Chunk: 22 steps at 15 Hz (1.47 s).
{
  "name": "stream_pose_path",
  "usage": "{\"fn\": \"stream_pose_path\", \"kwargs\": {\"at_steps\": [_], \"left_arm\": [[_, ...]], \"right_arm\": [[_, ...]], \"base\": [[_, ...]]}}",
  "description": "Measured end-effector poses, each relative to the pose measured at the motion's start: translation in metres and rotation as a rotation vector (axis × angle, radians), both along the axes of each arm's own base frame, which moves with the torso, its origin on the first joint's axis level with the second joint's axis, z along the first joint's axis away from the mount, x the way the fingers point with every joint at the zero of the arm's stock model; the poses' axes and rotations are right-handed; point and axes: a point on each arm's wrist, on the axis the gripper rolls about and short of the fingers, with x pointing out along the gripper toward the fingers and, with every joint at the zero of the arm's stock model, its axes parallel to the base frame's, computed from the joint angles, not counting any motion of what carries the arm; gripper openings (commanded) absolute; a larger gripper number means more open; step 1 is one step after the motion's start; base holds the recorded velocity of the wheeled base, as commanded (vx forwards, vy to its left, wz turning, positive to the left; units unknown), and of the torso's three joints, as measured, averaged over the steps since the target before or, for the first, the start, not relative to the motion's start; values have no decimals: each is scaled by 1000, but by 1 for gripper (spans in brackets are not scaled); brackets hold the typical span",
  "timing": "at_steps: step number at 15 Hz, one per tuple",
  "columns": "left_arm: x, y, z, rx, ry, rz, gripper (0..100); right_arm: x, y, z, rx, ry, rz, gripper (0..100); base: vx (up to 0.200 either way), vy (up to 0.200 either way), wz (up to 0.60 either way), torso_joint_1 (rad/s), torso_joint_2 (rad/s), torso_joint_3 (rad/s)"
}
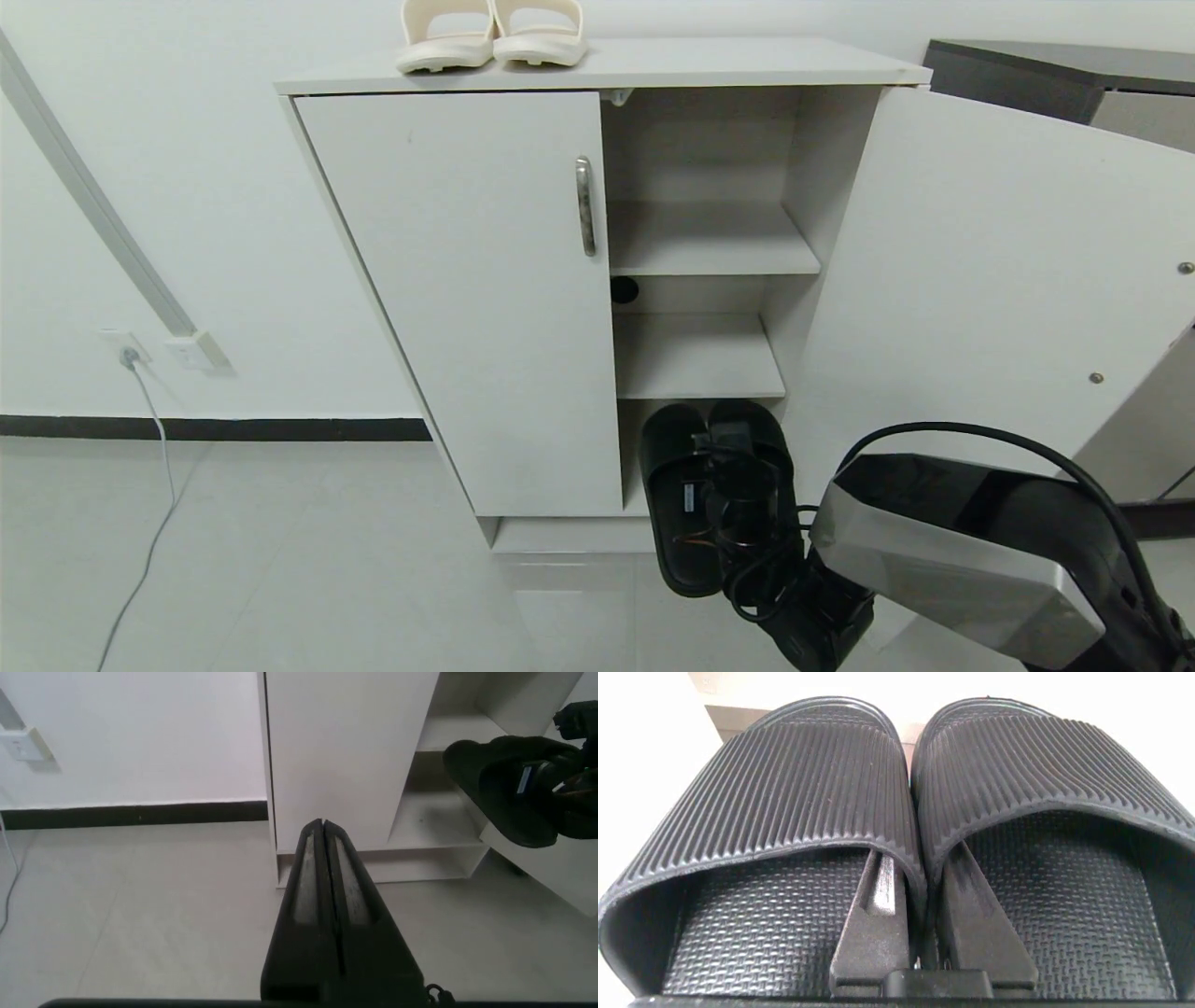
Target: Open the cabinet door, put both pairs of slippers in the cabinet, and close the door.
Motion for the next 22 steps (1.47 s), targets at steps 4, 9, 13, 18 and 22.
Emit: {"fn": "stream_pose_path", "kwargs": {"at_steps": [4,9,13,18,22], "left_arm": [[0,0,0,0,0,-1,0],[0,0,0,1,1,-1,0],[0,0,0,1,1,-1,0],[0,0,0,-3,0,1,0],[0,0,0,-3,0,2,0]], "right_arm": [[0,0,-1,0,-1,0,0],[1,0,-1,2,-3,-3,0],[1,0,-1,2,-3,-1,0],[2,1,1,4,-5,-1,0],[9,3,2,-3,10,0,0]], "base": [[100,0,0,1,0,0],[200,0,0,1,3,2],[200,0,0,0,1,0],[120,0,0,3,3,2],[0,0,0,0,0,0]]}}
